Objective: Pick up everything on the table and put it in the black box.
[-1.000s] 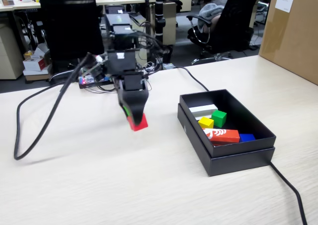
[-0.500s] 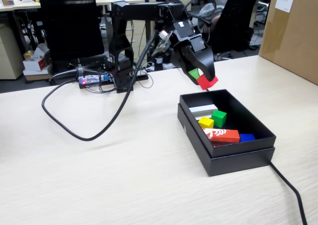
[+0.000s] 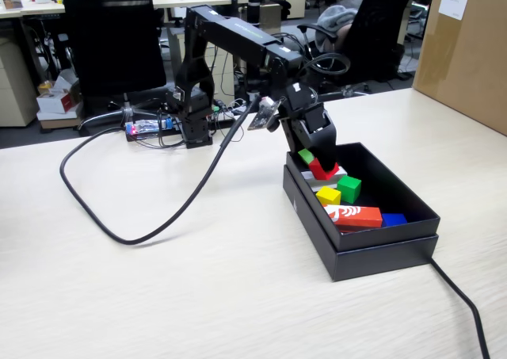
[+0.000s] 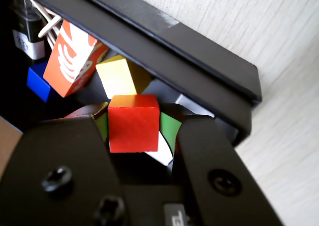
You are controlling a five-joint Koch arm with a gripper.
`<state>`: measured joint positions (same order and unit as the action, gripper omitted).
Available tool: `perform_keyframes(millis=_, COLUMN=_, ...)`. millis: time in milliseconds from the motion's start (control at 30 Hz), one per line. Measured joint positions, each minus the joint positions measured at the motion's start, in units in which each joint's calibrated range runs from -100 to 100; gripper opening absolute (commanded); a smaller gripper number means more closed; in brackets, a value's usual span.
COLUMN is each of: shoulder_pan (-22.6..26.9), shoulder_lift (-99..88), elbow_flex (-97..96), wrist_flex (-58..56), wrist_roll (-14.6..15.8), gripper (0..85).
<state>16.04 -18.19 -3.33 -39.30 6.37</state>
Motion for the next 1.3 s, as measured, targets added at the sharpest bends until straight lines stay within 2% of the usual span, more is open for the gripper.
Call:
perform_keyframes(millis=100, shoulder_pan=-0.05, shoulder_lift=0.00, elbow_flex=-0.82, wrist_flex=1.01, wrist_roll=-0.10, gripper=27.4)
perform_keyframes(millis=200, shoulder_pan=-0.10, shoulder_lift=-0.13, elbow_flex=-0.82, wrist_flex=1.08, wrist_roll=-0.15, gripper=35.0)
perform_keyframes(millis=600, shoulder_pan=-1.47, shoulder_lift=-17.99, elbow_flex=-0.91, wrist_flex=1.08, wrist_roll=-0.63, gripper=35.0)
perform_keyframes(millis=667, shoulder_pan=-4.49, shoulder_lift=-24.08, elbow_flex=-0.82, wrist_flex=1.01, wrist_roll=-2.10, gripper=35.0)
perform_keyframes(millis=833, shoulder_pan=-9.18, shoulder_lift=-25.37, elbow_flex=-1.00, wrist_flex=1.01, wrist_roll=-4.00, gripper=35.1)
perform_keyframes(millis=900, shoulder_pan=-11.28, shoulder_lift=-25.50, elbow_flex=-1.55, wrist_flex=1.01, wrist_roll=-5.03, gripper=40.4)
perform_keyframes(millis=1000, shoulder_pan=-13.48, shoulder_lift=-25.76, elbow_flex=-8.03, wrist_flex=1.01, wrist_roll=-6.15, gripper=45.5)
perform_keyframes(millis=1300, shoulder_pan=-15.82, shoulder_lift=-35.86, elbow_flex=-36.24, wrist_flex=6.43, wrist_roll=-8.74, gripper=48.0)
